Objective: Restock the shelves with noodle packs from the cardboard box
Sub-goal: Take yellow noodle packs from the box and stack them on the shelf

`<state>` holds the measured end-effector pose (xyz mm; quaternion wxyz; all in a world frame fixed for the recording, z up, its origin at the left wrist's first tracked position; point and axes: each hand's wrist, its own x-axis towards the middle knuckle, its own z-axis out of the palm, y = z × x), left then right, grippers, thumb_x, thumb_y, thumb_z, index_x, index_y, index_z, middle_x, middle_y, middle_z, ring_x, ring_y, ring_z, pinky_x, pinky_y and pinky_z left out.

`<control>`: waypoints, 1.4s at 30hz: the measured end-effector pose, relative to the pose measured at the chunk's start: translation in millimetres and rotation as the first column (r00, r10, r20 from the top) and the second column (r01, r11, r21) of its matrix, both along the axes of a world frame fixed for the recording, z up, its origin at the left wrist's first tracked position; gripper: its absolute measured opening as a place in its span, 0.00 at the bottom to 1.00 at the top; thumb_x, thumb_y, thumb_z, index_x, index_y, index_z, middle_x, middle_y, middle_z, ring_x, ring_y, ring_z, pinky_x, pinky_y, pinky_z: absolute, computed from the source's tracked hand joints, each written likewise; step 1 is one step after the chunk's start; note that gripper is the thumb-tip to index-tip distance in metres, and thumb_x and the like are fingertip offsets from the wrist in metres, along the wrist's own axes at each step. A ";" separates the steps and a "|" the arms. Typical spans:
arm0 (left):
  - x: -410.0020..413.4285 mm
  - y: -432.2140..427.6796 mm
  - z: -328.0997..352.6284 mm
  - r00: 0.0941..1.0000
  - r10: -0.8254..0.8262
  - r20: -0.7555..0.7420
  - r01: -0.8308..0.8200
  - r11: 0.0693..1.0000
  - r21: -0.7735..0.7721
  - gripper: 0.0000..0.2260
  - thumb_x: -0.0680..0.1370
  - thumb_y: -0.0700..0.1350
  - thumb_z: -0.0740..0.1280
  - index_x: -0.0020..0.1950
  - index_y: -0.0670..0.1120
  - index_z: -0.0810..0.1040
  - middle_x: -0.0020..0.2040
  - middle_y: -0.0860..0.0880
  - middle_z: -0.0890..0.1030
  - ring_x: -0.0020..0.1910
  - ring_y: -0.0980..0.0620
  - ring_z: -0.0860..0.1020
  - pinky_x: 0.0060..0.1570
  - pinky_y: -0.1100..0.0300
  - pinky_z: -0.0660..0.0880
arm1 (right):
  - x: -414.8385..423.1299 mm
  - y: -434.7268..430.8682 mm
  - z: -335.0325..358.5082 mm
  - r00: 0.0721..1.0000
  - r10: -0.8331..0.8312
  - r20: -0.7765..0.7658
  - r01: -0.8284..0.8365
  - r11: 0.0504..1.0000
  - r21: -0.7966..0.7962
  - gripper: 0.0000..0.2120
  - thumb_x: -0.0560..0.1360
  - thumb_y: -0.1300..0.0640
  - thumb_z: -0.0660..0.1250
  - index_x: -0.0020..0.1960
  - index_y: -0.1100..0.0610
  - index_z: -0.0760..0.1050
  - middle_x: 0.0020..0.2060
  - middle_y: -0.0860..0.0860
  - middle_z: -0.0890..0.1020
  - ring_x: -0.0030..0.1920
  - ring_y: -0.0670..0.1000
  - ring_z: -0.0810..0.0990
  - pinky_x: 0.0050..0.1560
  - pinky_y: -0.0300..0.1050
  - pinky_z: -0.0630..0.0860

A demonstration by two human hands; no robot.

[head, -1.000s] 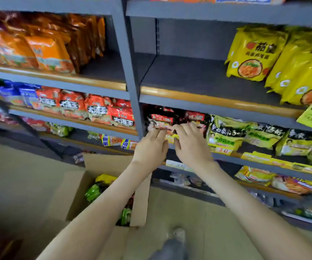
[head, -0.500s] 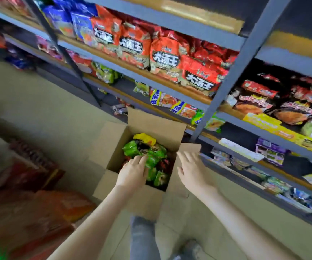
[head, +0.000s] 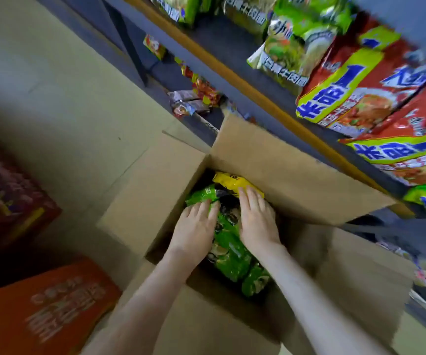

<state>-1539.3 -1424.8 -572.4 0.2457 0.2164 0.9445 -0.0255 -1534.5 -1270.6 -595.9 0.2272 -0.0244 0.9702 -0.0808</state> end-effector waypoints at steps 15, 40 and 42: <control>7.7 -1.0 -93.6 0.992 0.069 -0.109 -0.064 0.997 0.044 0.32 0.79 0.45 0.63 0.78 0.42 0.50 0.76 0.41 0.59 0.73 0.44 0.62 0.71 0.53 0.58 | -59.9 -26.4 -111.8 0.994 0.101 -0.035 -0.082 0.931 0.357 0.21 0.74 0.57 0.66 0.65 0.59 0.66 0.57 0.53 0.74 0.60 0.55 0.67 0.58 0.47 0.63; 177.0 140.2 343.2 0.746 -0.256 -0.614 0.480 0.846 0.231 0.15 0.71 0.38 0.56 0.44 0.42 0.83 0.35 0.48 0.80 0.33 0.48 0.79 0.36 0.59 0.76 | 235.6 121.7 360.9 0.738 0.018 -0.675 0.034 0.997 0.063 0.27 0.59 0.72 0.71 0.59 0.68 0.75 0.48 0.62 0.82 0.47 0.61 0.83 0.55 0.51 0.74; 210.6 166.3 374.2 0.695 -0.281 -0.662 0.530 0.823 0.206 0.15 0.70 0.38 0.56 0.42 0.43 0.83 0.33 0.49 0.79 0.31 0.48 0.78 0.33 0.59 0.73 | 275.5 147.0 392.3 0.733 0.007 -0.680 0.078 0.993 0.094 0.34 0.53 0.70 0.78 0.59 0.68 0.74 0.49 0.62 0.81 0.48 0.60 0.82 0.55 0.51 0.71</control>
